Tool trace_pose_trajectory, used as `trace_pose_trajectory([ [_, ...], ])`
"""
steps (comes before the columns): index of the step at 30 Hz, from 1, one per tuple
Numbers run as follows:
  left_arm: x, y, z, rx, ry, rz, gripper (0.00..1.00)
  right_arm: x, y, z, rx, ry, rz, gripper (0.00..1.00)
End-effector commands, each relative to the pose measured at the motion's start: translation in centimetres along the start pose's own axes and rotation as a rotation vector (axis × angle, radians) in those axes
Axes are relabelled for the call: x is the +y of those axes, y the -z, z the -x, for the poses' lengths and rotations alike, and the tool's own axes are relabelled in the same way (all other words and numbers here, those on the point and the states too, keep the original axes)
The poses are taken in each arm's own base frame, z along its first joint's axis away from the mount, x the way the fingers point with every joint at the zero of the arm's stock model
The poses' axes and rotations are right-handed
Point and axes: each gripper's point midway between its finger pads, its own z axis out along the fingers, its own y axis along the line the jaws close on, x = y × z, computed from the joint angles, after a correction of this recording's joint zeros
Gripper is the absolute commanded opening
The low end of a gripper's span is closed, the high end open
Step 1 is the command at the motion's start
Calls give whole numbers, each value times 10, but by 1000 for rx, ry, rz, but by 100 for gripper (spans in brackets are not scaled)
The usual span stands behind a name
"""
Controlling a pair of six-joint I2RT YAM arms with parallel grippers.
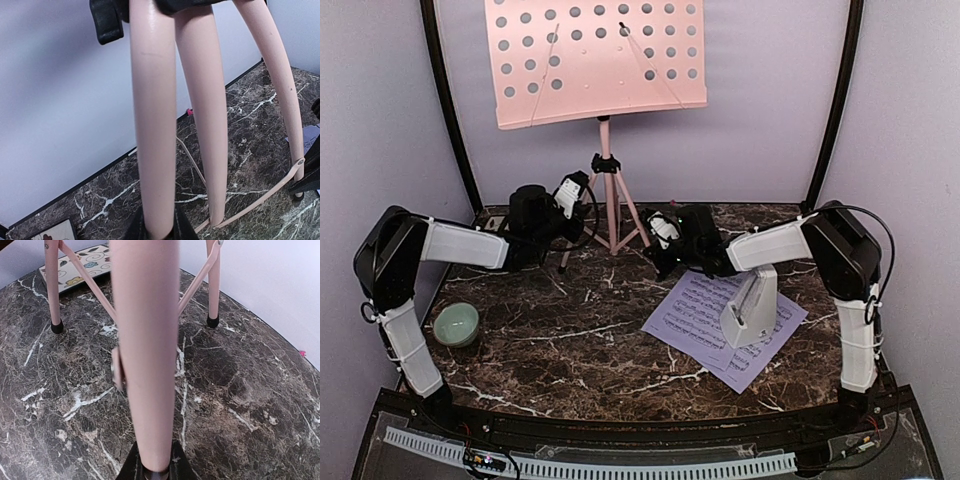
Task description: Set up the instrument practice props
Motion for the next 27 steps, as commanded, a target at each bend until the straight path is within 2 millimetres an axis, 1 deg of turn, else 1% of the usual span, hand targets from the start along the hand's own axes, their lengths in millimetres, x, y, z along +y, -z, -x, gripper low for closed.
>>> trace_pose_trajectory([
  [1, 7, -5, 39, -103, 4, 11, 0, -66, 29, 39, -117, -92, -208, 0],
  [7, 4, -18, 35, -78, 13, 2, 0, -68, 37, 29, -102, -94, -222, 0],
  [11, 2, -19, 27, -63, 13, 1, 0, -70, 45, 23, -102, -106, -226, 0],
  [13, 0, -19, 26, -61, 11, -4, 0, -68, 45, 20, -99, -111, -217, 0],
  [16, -6, -18, 28, -59, 0, -15, 0, -58, 44, 24, -106, -109, -163, 0],
  [19, -13, -15, 30, -66, -13, -28, 0, -45, 47, 34, -134, -98, -123, 4],
  [22, -16, -13, 31, -67, -6, -33, 1, -38, 47, 41, -145, -95, -106, 7],
  [23, -18, -13, 31, -66, -3, -36, 3, -36, 47, 42, -146, -94, -103, 9],
  [24, -18, -12, 32, -65, -2, -38, 8, -35, 48, 44, -147, -93, -100, 13],
  [27, -19, -9, 36, -63, 4, -41, 29, -32, 54, 52, -163, -95, -88, 25],
])
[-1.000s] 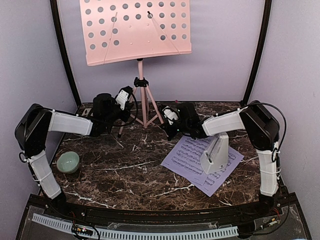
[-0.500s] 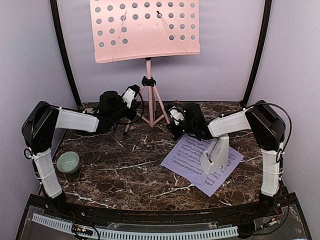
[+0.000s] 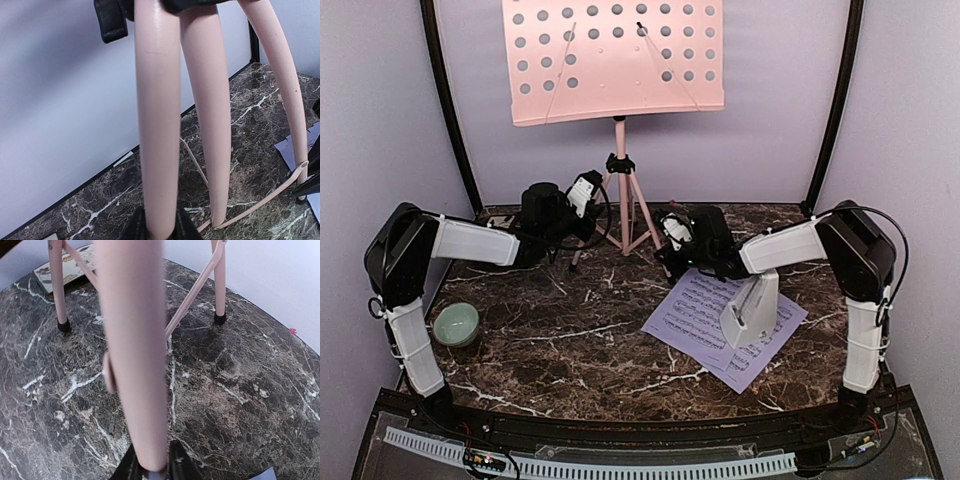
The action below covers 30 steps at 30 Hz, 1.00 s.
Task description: Set up the instrument practice props
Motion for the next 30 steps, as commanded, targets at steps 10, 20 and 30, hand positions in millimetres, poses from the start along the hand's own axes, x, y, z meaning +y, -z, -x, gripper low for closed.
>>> trace_pose_trajectory([
  [10, 13, 38, 46, -60, 30, 42, 56, -6, 62, 122, -281, -43, -38, 61],
  [20, 18, 69, 52, -36, 86, 73, 82, -12, 106, 145, -266, -136, -119, 88],
  [30, 4, 98, 49, -50, 141, 53, 83, -29, 188, 92, -190, -349, -264, 100],
])
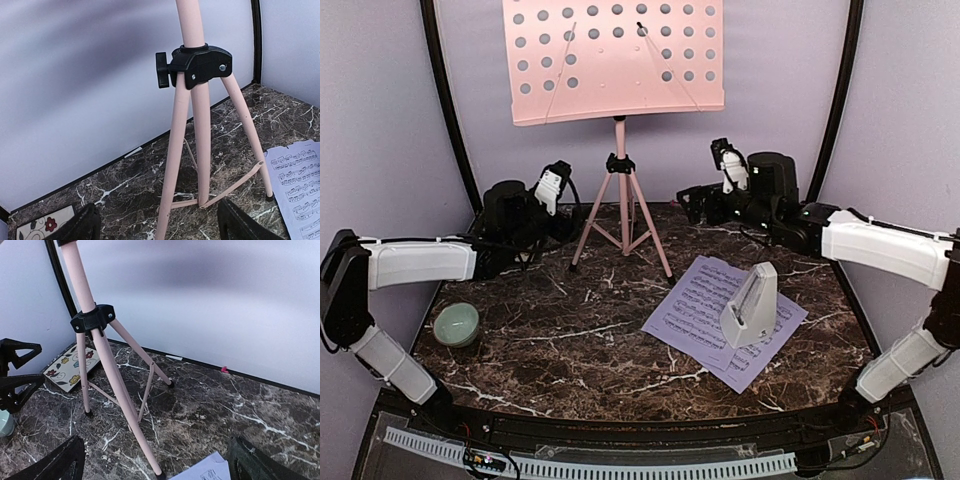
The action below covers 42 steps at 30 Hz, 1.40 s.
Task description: Set up the instrument practice props
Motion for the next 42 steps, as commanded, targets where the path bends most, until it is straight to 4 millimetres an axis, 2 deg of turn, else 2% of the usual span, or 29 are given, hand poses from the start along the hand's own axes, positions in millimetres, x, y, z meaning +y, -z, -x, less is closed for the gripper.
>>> trace_pose_trajectory([
  [1, -6, 12, 9, -22, 29, -7, 83, -25, 34, -34, 85, -100, -122, 100],
  [4, -13, 14, 9, -19, 17, -17, 83, -36, 58, -54, 120, -140, -164, 100],
  [6, -18, 16, 6, -13, 15, -27, 83, -48, 76, -59, 114, -195, -218, 100],
  [10, -17, 24, 1, -11, 29, -22, 83, -65, 107, -77, 134, -275, -298, 100],
  [14, -32, 29, -3, -9, 32, -50, 83, -68, 126, -92, 139, -317, -296, 100],
  [19, -33, 29, -11, 9, 22, -42, 84, -51, 130, -111, 172, -387, -198, 100],
  [22, -33, 27, -16, 20, 23, -42, 84, -51, 129, -123, 189, -399, -219, 100],
  [26, -35, 26, -20, 27, 33, -47, 84, -50, 124, -143, 241, -340, -286, 96],
  [31, -36, 25, -20, 23, 40, -52, 84, -46, 118, -156, 275, -245, -347, 92],
  [34, -37, 25, -21, 26, 36, -54, 84, -50, 118, -160, 284, -239, -379, 86],
  [37, -37, 25, -19, 21, 35, -57, 84, -57, 122, -156, 257, -249, -417, 75],
  [42, -41, 25, -21, 23, 41, -75, 83, -63, 130, -134, 190, -219, -435, 55],
])
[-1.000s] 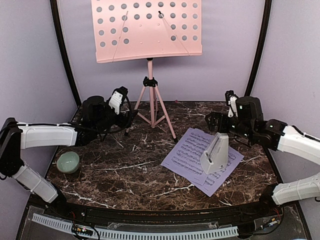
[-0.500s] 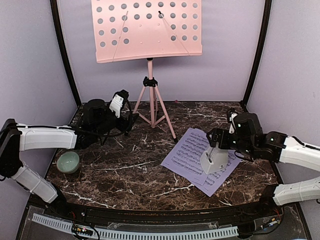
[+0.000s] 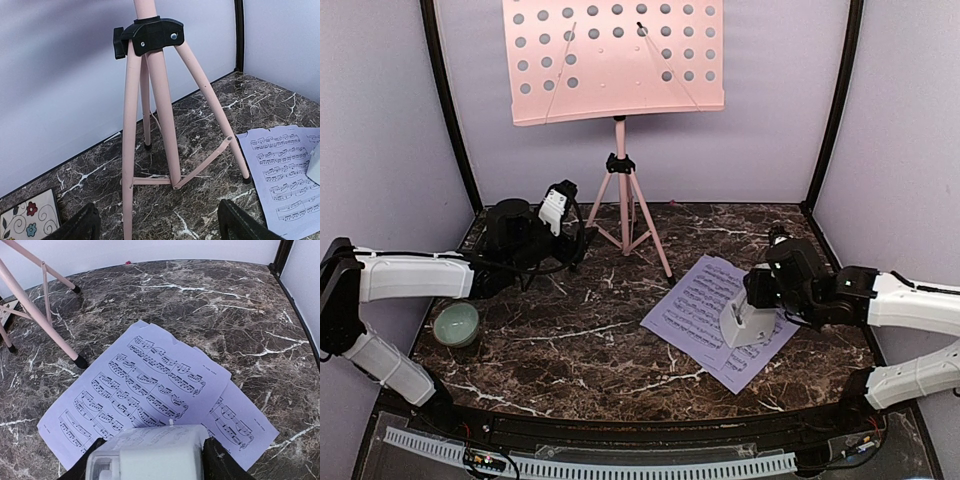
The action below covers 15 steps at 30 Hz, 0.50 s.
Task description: Set up the instrument practice props
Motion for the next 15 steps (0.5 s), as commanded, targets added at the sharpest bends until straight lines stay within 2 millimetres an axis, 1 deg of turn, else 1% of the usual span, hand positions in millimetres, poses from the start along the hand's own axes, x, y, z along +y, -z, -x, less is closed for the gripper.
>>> trace_pose_trajectory([
  [1, -5, 2, 2, -21, 16, -22, 83, 1, 17, 33, -113, -19, 3, 53],
  [4, -10, 2, 2, -25, 13, -40, 82, 0, 23, 49, -153, -3, 1, 48],
  [7, -15, 1, 2, -27, 4, -53, 81, -4, 25, 68, -194, 10, -10, 46],
  [12, -24, 0, 1, -22, -5, -77, 81, -15, 19, 115, -276, 26, -46, 41],
  [15, -31, 0, 1, -20, -11, -99, 80, -23, 11, 142, -313, 41, -68, 40],
])
